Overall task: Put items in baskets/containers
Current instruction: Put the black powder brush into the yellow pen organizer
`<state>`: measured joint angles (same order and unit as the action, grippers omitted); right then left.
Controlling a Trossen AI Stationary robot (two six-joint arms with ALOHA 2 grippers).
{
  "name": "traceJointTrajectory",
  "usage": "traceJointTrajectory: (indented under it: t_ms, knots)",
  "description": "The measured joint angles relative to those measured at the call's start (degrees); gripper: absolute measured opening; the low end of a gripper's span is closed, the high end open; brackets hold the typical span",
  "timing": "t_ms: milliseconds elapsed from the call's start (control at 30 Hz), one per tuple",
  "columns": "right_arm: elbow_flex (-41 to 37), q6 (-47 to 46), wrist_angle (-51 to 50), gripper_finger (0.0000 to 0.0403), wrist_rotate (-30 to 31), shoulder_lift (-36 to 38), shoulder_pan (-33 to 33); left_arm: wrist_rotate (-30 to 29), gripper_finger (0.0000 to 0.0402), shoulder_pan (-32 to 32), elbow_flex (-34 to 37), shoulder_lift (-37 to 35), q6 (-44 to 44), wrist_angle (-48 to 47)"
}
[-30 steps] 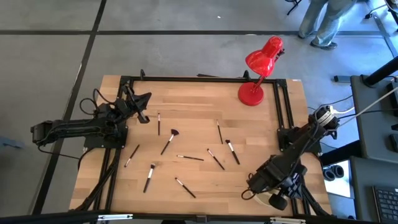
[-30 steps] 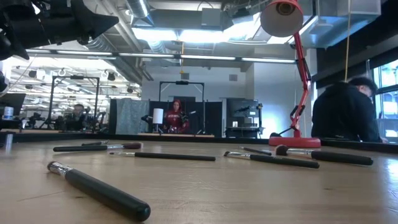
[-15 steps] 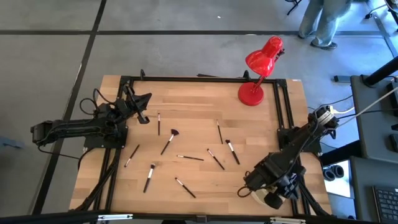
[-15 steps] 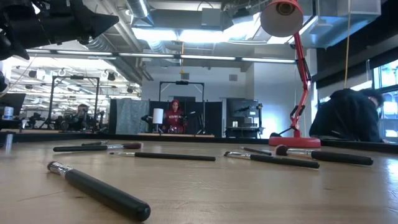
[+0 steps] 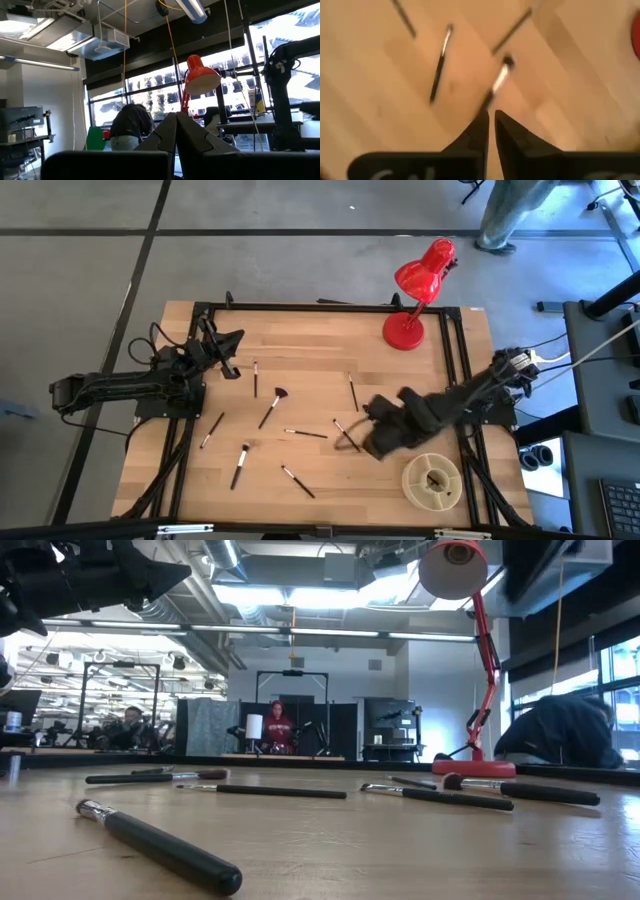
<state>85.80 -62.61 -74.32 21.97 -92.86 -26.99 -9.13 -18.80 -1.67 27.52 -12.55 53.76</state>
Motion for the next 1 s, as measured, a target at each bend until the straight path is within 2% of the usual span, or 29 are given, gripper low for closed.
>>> traceJointTrajectory:
  t_ms: [67, 133, 267, 400, 500, 667, 867, 1000]
  knots:
    - [-4.4, 3.8, 7.3, 0.0038, -0.3, -0.1, 3.7, 0.0, 0.0006, 0.0, 0.0, 0.0, 0.6, 0.0]
    - [-9.4, 7.1, 14.8, 0.0053, -3.9, -0.1, 7.6, 0.1, 0.0005, 0.0, 0.0, 0.0, 0.7, 0.0]
    - [-18.2, 9.0, 23.4, 0.0109, -11.5, -0.1, 14.3, 0.2, 0.0007, 0.0, 0.0, 0.0, 0.2, 0.0]
    - [-24.5, 10.0, 25.9, 0.0173, -9.8, -0.1, 19.3, 0.2, 0.0007, 0.0, 0.0, 0.0, -1.8, 0.0]
    - [-27.7, 12.9, 32.2, 0.0199, -8.8, -0.1, 21.8, 0.2, 0.0004, 0.0, 0.0, 0.0, -2.1, 0.0]
    - [-33.2, 13.6, 46.1, 0.0197, -14.1, -0.1, 23.4, 0.2, 0.0003, 0.0, 0.0, 0.0, -1.8, 0.0]
    - [-34.7, 11.4, 42.9, 0.0158, -11.3, -0.1, 23.5, 0.3, 0.0005, 0.0, 0.0, 0.0, -1.7, -0.7]
    - [-34.7, 11.9, 43.8, 0.013, -14.5, -0.1, 23.3, 0.2, 0.0002, 0.0, 0.0, 0.0, -1.7, -0.9]
